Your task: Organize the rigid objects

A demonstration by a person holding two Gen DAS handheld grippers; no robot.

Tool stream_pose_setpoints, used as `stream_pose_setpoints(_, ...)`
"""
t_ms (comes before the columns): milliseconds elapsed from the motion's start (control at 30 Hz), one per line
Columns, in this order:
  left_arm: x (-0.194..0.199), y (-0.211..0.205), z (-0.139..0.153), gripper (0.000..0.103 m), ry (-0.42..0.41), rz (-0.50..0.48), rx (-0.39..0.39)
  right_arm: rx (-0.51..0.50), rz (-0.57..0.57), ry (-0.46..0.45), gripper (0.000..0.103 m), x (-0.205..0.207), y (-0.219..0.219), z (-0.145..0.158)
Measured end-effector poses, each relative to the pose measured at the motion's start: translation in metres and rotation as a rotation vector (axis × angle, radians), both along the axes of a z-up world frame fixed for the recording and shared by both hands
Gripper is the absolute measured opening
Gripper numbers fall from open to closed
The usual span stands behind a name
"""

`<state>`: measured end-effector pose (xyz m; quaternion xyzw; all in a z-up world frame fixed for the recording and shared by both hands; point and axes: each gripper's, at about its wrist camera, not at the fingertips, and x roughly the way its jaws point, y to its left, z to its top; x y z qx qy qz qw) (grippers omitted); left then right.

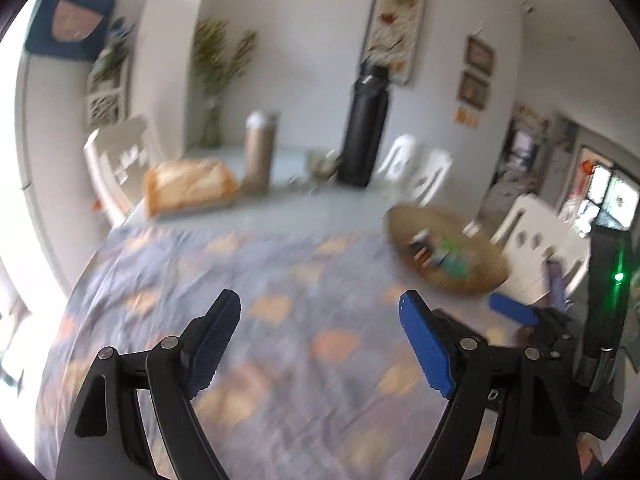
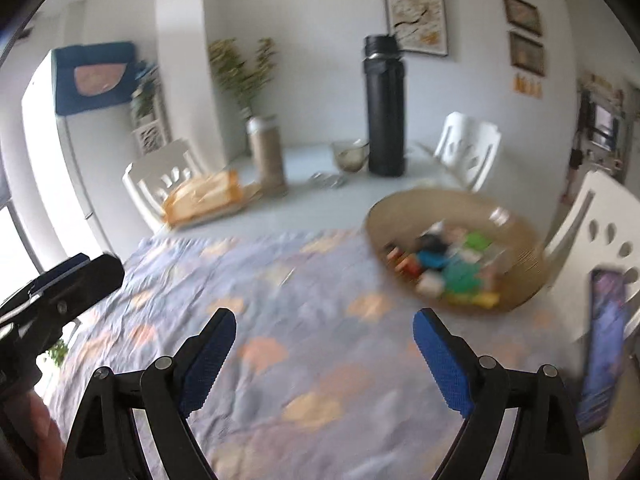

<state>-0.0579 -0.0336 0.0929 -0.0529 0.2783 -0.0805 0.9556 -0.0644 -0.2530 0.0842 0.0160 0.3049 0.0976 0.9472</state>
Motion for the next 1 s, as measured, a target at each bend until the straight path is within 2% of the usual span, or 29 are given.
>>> stream_pose_setpoints(100,0.009,0.009,-0.038,0.081,0.082,0.009,0.007,-0.045,-0.011,0.068,0.089,0.004,0.012,-0.04)
stream_pose_setpoints(167,0.017,0.015,-0.059,0.081,0.131,0.005,-0.013,-0.057,-0.026,0.099,0.089,0.007,0.01,-0.051)
stream_pose_setpoints(233,0.019,0.021,-0.07,0.081,0.149,0.018,-0.041,-0.08,-0.057,0.1,0.089,0.009,0.005,-0.058)
stream_pose_setpoints(300,0.025,0.024,-0.081,0.081,0.194,0.055,-0.035,-0.104,-0.089,0.092,0.09,0.013,-0.003,-0.063)
stream_pose_setpoints(400,0.023,0.022,-0.082,0.081,0.189,0.05,-0.031,-0.074,-0.114,0.154,0.09,0.023,-0.013,-0.074)
stream_pose_setpoints(533,0.021,0.023,-0.084,0.081,0.191,0.068,-0.024,-0.061,-0.103,0.142,0.09,0.02,-0.016,-0.071)
stream_pose_setpoints(800,0.022,0.031,-0.085,0.081,0.21,0.082,-0.061,-0.132,-0.076,0.115,0.09,0.016,0.001,-0.07)
stream_pose_setpoints(1000,0.022,0.028,-0.086,0.081,0.213,0.076,-0.047,-0.117,-0.076,0.127,0.09,0.018,0.0,-0.071)
